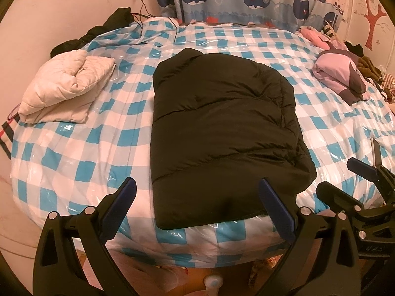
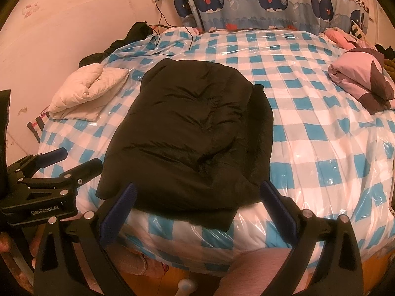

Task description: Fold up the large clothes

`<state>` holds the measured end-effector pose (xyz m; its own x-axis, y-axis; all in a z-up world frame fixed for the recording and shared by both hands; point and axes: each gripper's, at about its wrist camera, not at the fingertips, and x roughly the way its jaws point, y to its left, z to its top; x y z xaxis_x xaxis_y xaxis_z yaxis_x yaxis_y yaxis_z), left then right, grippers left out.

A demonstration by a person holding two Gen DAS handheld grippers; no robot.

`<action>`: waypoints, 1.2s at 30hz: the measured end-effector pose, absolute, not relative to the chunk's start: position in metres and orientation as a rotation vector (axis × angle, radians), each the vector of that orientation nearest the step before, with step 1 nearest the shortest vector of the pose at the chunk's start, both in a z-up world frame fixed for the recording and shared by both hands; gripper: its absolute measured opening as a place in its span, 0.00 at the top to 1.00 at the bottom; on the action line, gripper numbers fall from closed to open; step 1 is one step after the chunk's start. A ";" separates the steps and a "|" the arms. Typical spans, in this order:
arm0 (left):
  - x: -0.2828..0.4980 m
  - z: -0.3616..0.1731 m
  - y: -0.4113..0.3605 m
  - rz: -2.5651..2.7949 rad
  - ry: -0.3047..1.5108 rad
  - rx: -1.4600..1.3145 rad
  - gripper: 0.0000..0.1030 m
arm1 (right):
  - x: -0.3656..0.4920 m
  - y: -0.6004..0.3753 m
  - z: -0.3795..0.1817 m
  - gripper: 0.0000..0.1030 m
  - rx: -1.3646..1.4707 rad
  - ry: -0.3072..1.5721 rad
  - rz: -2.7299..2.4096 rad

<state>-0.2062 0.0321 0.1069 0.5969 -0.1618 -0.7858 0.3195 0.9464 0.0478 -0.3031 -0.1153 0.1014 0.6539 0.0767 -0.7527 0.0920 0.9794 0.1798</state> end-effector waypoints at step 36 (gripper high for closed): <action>-0.195 0.109 0.040 -0.276 0.892 0.129 0.08 | -0.338 -0.101 0.095 0.07 0.239 0.857 -0.002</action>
